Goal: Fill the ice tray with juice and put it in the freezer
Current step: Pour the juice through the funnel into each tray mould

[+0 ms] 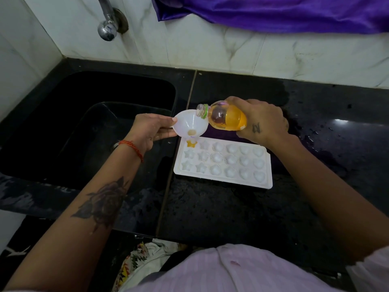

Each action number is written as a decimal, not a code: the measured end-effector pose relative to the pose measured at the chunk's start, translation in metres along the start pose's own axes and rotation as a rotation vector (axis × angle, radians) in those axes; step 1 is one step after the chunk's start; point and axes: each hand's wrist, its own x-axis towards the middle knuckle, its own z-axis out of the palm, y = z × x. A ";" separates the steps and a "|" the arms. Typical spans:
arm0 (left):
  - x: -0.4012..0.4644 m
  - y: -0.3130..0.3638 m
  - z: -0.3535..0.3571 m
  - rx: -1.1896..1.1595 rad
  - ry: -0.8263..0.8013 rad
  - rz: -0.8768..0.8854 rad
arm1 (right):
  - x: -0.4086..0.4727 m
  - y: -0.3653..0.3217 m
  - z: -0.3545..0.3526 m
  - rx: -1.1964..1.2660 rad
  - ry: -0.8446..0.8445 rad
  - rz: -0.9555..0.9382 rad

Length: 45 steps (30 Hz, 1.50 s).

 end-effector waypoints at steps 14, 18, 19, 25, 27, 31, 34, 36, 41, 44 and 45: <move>0.001 -0.008 0.026 0.018 -0.038 -0.026 | -0.018 0.019 -0.004 -0.122 0.008 0.006; 0.003 -0.011 0.027 0.036 -0.049 -0.010 | -0.021 0.021 -0.002 -0.173 0.029 -0.011; 0.004 -0.011 0.028 0.043 -0.049 -0.009 | -0.021 0.021 -0.002 -0.181 0.031 -0.014; 0.006 -0.012 0.028 0.050 -0.050 -0.023 | -0.022 0.022 -0.004 -0.201 0.027 -0.021; 0.006 -0.012 0.028 0.050 -0.047 -0.023 | -0.021 0.021 -0.004 -0.201 0.024 -0.023; 0.007 -0.012 0.029 0.056 -0.034 -0.024 | -0.020 0.022 -0.004 -0.209 0.019 -0.020; 0.007 -0.011 0.029 0.057 -0.026 -0.029 | -0.019 0.023 -0.002 -0.210 0.020 -0.014; 0.007 -0.010 0.029 0.054 -0.030 -0.029 | -0.019 0.023 -0.001 -0.183 0.017 -0.008; 0.006 -0.006 0.030 0.044 -0.058 -0.022 | -0.022 0.026 -0.002 -0.099 0.021 0.030; 0.004 -0.002 0.034 0.032 -0.080 -0.011 | -0.026 0.028 -0.006 -0.056 0.023 0.063; 0.004 -0.002 0.036 0.022 -0.091 -0.009 | -0.027 0.029 -0.008 -0.050 0.020 0.073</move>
